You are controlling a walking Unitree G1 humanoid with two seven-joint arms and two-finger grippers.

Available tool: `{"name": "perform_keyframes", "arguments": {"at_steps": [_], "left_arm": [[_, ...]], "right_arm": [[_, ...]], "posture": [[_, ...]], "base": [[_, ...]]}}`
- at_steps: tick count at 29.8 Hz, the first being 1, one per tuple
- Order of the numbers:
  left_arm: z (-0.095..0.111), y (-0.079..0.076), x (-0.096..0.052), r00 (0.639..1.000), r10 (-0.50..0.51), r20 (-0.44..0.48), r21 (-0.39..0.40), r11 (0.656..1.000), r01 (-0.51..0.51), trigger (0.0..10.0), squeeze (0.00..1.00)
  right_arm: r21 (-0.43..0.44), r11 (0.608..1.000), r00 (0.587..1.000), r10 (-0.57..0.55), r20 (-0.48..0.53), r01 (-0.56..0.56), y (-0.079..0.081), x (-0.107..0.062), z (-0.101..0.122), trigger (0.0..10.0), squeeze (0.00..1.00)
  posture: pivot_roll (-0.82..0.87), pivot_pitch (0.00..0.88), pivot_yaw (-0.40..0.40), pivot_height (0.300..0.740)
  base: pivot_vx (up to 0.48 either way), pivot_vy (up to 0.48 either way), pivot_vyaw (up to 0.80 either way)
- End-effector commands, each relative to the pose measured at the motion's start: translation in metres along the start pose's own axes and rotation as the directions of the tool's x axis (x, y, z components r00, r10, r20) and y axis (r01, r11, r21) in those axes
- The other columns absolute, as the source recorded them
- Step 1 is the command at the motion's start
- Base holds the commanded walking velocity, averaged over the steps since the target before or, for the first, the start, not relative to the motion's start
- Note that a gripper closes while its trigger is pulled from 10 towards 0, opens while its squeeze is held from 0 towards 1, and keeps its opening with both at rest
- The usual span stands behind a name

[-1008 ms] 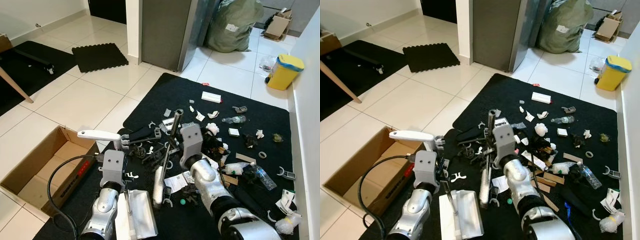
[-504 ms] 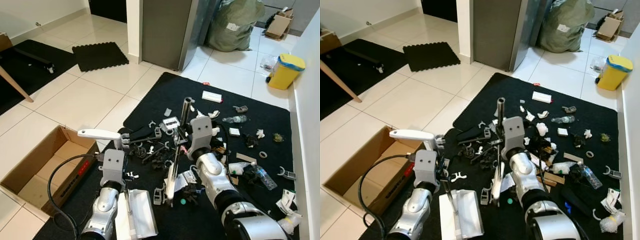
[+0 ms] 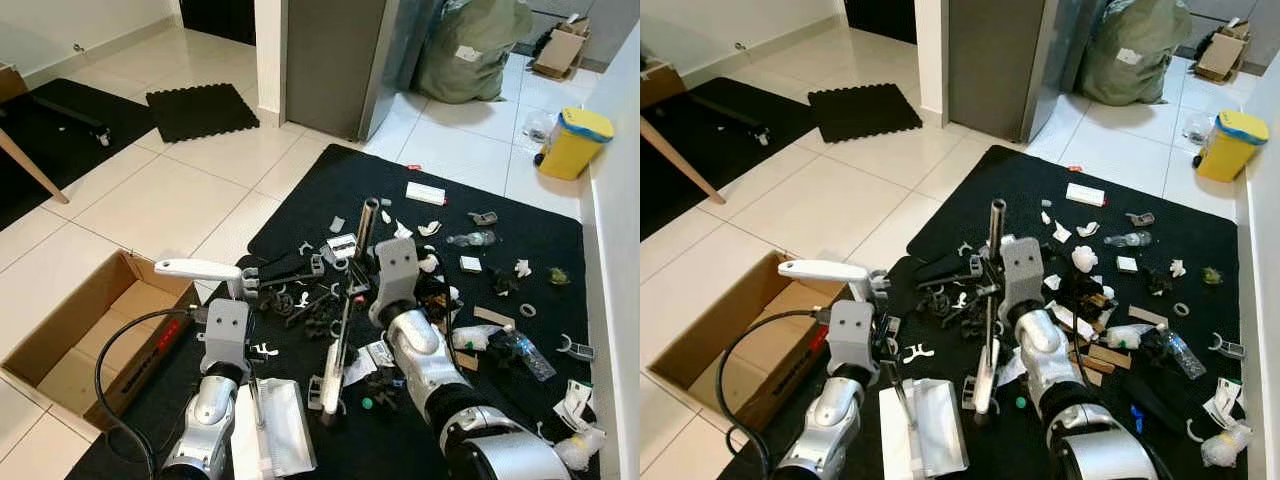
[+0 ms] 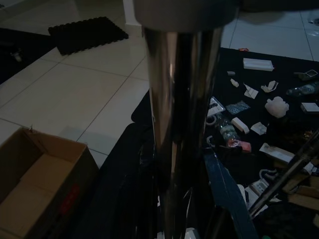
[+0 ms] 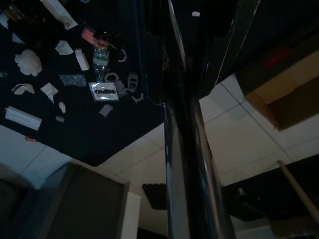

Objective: Sweep floor

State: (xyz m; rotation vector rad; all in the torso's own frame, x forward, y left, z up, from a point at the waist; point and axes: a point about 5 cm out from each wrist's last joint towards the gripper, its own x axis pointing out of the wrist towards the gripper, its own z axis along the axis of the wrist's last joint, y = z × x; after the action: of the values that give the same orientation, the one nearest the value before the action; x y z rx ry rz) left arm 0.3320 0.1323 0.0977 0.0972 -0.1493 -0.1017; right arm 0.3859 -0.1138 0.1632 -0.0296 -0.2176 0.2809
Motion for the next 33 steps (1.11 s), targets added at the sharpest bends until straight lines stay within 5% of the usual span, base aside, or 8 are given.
{"name": "perform_keyframes", "arguments": {"at_steps": [1, 33], "left_arm": [[-0.0152, 0.0089, -0.0087, 0.997, 0.013, -0.074, 0.036, 0.999, -0.011, 10.0, 0.00], [-0.0084, 0.0114, -0.0037, 0.999, 0.013, -0.045, 0.037, 0.999, -0.011, 10.0, 0.00]], "right_arm": [[0.029, 1.000, 1.000, -0.008, 0.019, 0.007, -0.0007, 0.0019, 0.0040, 10.0, 0.00], [0.049, 0.999, 1.000, -0.025, 0.019, 0.024, -0.0016, 0.0030, 0.0047, 10.0, 0.00]], "posture": [[0.10, 0.311, -0.029, 0.740], [0.11, 0.274, -0.022, 0.740]], "base": [[0.000, 0.000, 0.00], [0.000, 0.000, 0.00]]}}
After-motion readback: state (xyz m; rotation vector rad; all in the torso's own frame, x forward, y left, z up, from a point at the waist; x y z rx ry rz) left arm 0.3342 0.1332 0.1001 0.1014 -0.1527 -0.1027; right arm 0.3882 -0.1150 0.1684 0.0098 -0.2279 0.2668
